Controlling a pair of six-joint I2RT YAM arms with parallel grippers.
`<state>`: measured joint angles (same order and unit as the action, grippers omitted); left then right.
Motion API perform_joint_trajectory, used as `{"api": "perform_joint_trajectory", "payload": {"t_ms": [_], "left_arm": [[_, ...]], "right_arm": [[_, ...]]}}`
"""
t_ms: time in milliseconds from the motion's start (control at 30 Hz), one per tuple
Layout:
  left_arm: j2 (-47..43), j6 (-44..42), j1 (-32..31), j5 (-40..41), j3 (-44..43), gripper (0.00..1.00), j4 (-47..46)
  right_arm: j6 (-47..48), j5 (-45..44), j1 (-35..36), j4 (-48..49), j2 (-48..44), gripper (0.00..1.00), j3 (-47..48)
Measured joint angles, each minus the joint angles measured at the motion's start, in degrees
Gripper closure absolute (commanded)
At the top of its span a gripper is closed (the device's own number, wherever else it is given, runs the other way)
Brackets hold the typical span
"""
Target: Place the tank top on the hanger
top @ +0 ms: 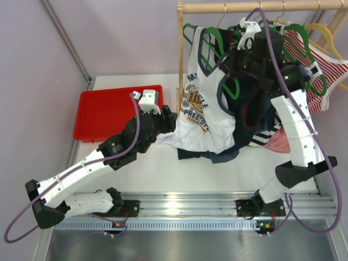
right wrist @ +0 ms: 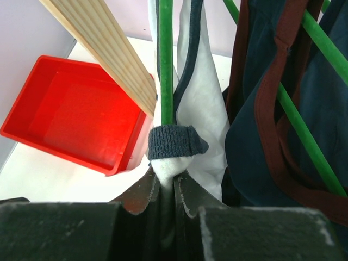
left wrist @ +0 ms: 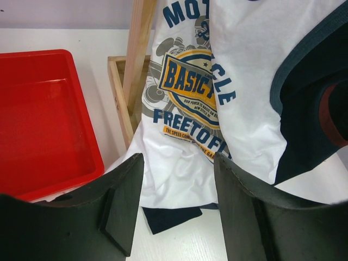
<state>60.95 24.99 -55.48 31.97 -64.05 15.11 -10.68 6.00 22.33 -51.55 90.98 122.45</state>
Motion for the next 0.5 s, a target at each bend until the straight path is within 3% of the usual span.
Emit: {"api": "perform_joint_trajectory", "payload": {"t_ms": [67,300,500], "left_arm": [[-0.09,0.02,0.0,0.0,0.0,0.38,0.02],[-0.09,-0.02,0.0,-0.07,0.0,0.3,0.04],[-0.11,-0.15,0.0,-0.24,0.0,0.29,0.02]], "right_arm": [[0.0,0.0,0.0,0.13,-0.11,0.9,-0.22],[-0.33,-0.11,-0.02,2.14,-1.25,0.53,-0.96],[-0.87,-0.13,-0.02,2.73,-4.17,0.31,-1.81]]}}
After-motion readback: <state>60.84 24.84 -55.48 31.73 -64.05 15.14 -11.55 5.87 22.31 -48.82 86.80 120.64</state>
